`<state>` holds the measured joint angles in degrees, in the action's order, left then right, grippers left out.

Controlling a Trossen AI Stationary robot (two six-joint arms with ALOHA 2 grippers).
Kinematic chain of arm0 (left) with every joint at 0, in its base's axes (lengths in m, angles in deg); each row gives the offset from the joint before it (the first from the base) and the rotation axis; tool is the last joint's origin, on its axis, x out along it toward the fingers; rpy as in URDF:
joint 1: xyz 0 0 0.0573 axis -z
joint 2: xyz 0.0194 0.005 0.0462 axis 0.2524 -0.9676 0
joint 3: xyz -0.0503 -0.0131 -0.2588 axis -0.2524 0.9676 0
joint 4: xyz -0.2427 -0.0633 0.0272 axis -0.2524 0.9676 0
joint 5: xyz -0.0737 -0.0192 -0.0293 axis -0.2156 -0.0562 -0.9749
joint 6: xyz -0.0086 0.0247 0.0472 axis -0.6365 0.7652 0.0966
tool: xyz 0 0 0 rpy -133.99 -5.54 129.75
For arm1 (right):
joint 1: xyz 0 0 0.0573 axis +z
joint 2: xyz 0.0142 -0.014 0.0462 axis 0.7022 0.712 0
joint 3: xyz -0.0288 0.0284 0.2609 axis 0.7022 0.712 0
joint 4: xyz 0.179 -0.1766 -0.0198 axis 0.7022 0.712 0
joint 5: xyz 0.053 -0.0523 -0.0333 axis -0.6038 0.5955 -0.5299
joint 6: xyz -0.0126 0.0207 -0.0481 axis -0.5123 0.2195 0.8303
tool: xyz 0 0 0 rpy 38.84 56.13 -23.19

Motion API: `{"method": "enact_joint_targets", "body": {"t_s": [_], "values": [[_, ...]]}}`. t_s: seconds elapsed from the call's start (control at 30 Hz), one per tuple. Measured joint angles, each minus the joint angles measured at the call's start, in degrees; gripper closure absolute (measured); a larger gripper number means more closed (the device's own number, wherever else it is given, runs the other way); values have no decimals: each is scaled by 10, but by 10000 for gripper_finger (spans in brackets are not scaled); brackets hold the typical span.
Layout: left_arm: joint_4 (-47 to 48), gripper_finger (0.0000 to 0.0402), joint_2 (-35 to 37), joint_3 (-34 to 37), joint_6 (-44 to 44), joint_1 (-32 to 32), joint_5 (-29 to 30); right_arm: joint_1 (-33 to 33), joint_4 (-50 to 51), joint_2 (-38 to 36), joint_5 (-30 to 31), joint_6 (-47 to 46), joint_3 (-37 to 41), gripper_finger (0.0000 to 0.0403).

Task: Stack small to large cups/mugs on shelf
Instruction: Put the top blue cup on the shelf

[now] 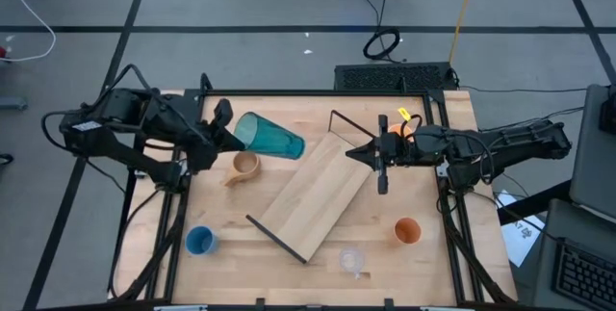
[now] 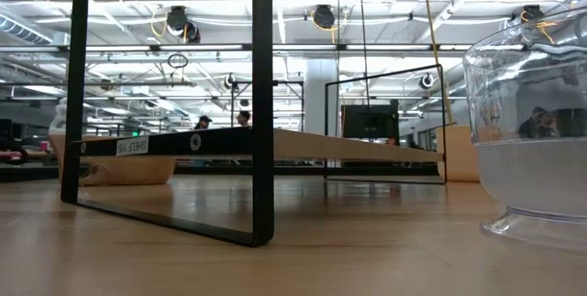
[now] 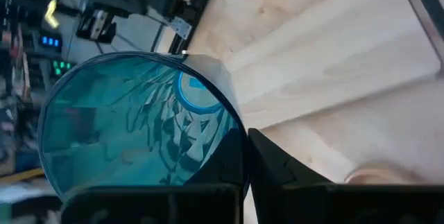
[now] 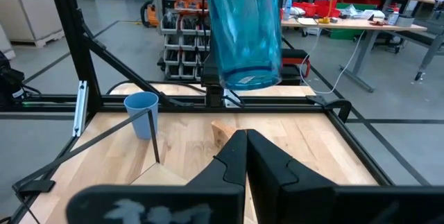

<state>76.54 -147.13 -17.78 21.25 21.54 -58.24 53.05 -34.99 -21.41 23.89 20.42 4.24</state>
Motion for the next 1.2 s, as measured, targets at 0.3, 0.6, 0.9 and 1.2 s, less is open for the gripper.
{"method": "enact_joint_targets", "body": {"t_s": [0.3, 0.6, 0.9, 1.2], "values": [[-25, 396, 0, 0, -188, 4, 0, 0, -2, 0, 0, 0, -1, 403], [-44, 396, -2, 0, -298, 4, 0, 0, -2, 0, 0, 0, -1, 403], [-62, 397, -26, 1, -388, 13, 53, 0, 38, -1, 0, -4, -1, 403], [-32, 397, -99, -104, -363, 10, 51, 0, 120, -27, 62, -24, -1, 403]]}}
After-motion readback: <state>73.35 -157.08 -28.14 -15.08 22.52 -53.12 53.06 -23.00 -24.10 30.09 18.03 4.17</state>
